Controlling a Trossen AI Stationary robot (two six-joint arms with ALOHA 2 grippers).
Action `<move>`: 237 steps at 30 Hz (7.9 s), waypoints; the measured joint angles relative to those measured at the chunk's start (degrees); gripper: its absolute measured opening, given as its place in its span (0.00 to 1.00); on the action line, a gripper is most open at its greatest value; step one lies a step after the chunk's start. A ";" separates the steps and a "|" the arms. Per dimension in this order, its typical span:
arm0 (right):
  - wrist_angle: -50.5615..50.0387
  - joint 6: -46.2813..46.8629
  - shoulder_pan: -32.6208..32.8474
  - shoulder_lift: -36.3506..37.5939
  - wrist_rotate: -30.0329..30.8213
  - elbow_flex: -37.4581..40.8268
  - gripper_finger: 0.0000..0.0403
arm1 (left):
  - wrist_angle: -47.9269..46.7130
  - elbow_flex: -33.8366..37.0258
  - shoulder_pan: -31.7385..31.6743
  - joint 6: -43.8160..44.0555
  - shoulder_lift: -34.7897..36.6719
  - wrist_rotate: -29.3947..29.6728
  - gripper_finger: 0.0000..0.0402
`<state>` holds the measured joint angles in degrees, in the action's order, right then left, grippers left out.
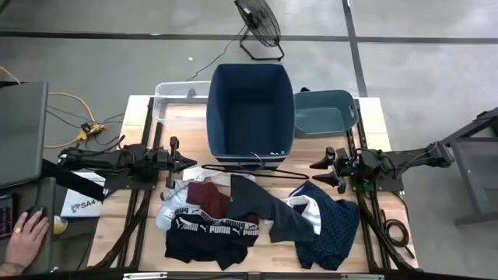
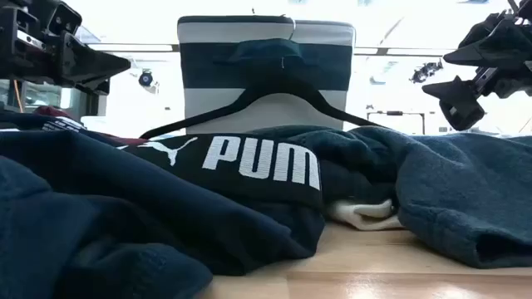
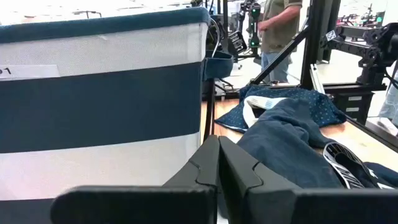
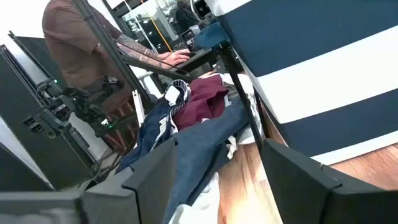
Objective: Pick & Place Cloths
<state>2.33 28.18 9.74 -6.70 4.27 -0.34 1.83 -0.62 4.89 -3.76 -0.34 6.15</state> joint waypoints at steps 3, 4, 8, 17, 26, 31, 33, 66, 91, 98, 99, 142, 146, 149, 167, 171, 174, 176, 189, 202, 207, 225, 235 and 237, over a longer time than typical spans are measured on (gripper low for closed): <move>-0.02 0.00 0.00 0.00 0.02 0.02 0.58 | 0.00 0.00 0.02 -0.01 -0.01 -0.01 0.00; -0.02 0.00 0.02 0.02 0.02 0.00 0.58 | -0.01 0.00 0.00 0.00 0.00 -0.02 0.00; -0.02 0.00 0.01 0.00 0.02 0.01 0.58 | -0.01 0.00 0.00 0.01 0.00 0.00 0.00; -0.02 0.00 0.01 0.02 0.01 0.01 0.58 | -0.01 0.00 0.02 -0.01 0.00 0.00 0.00; -0.01 0.00 0.01 0.01 0.02 0.02 0.58 | 0.00 0.00 0.01 0.00 0.00 0.00 0.00; 0.00 0.00 0.02 0.00 0.02 0.00 0.58 | 0.00 0.00 0.00 0.01 0.00 0.00 0.00; 0.00 0.00 0.00 0.00 0.02 0.02 0.58 | -0.01 0.00 0.01 0.00 -0.01 -0.02 0.00; -0.01 0.00 0.00 0.00 0.02 0.01 0.58 | -0.01 0.00 0.01 0.00 0.00 0.00 0.00; -0.02 0.00 0.00 0.01 0.01 0.01 0.58 | -0.01 0.00 0.02 -0.01 0.00 0.00 0.00; -0.02 2.16 0.00 0.00 -0.66 0.02 0.58 | 0.00 0.00 0.01 0.01 0.00 0.00 0.00; -0.12 3.88 0.00 0.02 -1.55 0.00 0.58 | 0.00 0.00 0.01 0.00 -0.02 0.00 0.00; -3.09 -0.32 23.67 -55.78 19.33 -27.54 0.58 | -0.01 0.00 0.00 0.01 0.00 -0.02 0.00; 2.19 -4.52 23.52 -63.05 21.86 -30.02 0.58 | -0.01 0.00 0.01 -0.01 0.00 0.00 0.00; 4.84 -6.96 22.91 -67.55 22.38 -32.05 0.58 | -0.01 0.00 0.00 0.01 0.00 0.00 0.00; 6.56 -3.46 17.81 -82.71 15.87 -40.77 0.69 | 0.00 0.00 0.01 -0.01 -0.01 0.00 0.00; 6.93 -2.45 16.86 -83.94 17.02 -41.31 0.82 | 0.01 0.00 0.02 0.01 -0.02 0.00 0.00; 7.06 -2.45 15.84 -84.79 17.81 -41.84 0.88 | 0.00 0.00 0.00 0.01 -0.02 -0.01 0.00; 6.98 -2.73 15.33 -84.84 17.93 -41.83 0.89 | 0.00 0.00 0.01 0.00 -0.01 0.00 0.00; 7.54 -2.71 13.10 -87.65 15.04 -42.55 0.82 | -0.01 0.00 0.02 0.01 0.00 0.00 0.00; 11.62 -2.29 12.33 -94.11 10.38 -44.77 0.75 | 0.02 0.00 0.00 0.01 0.00 0.00 0.00; 12.12 -1.87 11.87 -94.13 10.15 -44.96 0.65 | -0.03 0.00 0.00 -0.01 -0.02 -0.08 0.00; 16.47 9.90 12.01 -90.27 10.58 -45.57 0.03 | -0.03 0.00 0.00 -0.01 -0.02 -0.26 0.00; 14.68 11.01 12.92 -82.23 13.08 -50.74 0.01 | -0.05 0.00 0.00 0.00 0.00 -0.26 0.00; 14.45 11.15 12.90 -80.14 13.78 -51.36 0.01 | -0.06 0.00 0.01 0.01 -0.01 -0.26 0.00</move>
<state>16.77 39.33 22.63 -86.83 18.05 -51.70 1.78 -0.62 4.89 -3.75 -0.35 5.89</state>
